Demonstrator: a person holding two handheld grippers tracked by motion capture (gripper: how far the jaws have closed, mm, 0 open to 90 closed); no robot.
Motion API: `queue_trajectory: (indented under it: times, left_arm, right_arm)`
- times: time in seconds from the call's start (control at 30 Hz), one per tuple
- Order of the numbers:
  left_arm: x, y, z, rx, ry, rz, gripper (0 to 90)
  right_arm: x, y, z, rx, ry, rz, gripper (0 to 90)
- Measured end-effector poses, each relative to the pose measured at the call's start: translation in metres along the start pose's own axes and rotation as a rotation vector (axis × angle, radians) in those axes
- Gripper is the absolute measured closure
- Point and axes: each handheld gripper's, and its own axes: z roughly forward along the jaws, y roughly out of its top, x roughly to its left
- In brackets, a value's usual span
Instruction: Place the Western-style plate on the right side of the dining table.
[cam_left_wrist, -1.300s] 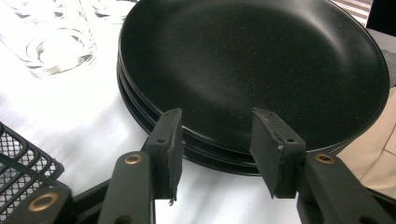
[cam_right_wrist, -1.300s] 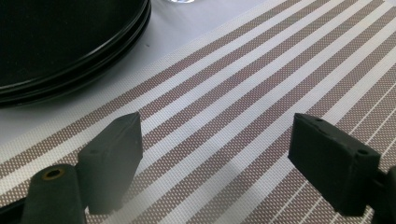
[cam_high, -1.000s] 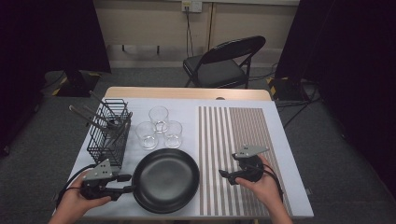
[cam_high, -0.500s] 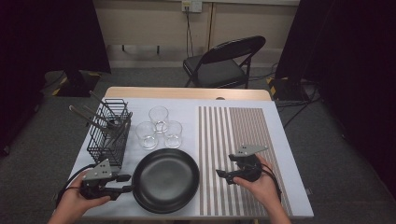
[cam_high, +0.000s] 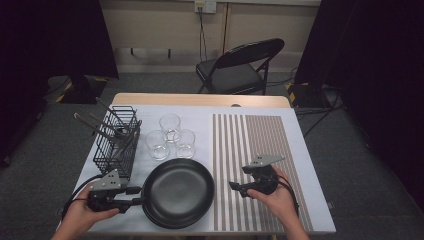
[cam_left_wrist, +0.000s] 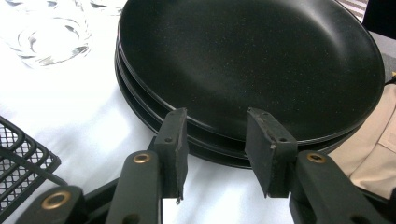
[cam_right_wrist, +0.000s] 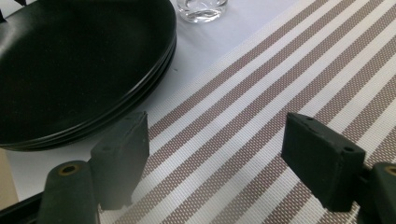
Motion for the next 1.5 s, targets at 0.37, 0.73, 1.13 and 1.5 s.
queue_trajectory:
  times: [0.37, 0.73, 1.13, 1.5]
  left_arm:
    - [-0.001, 0.001, 0.000, 0.004, 0.001, 0.003, 60.0]
    - [0.000, 0.003, 0.001, 0.013, 0.011, 0.008, 59.9]
    - [0.000, 0.003, 0.002, 0.008, 0.009, 0.001, 59.9]
    - [0.001, 0.002, 0.001, 0.007, 0.005, -0.001, 59.9]
  right_arm:
    - [0.002, 0.003, 0.008, 0.042, 0.007, 0.006, 23.4]
    - [0.004, 0.007, 0.009, 0.041, 0.013, 0.022, 24.3]
    - [0.009, 0.014, 0.014, 0.035, 0.024, 0.007, 24.4]
    - [0.013, 0.016, 0.015, 0.037, 0.032, -0.003, 25.1]
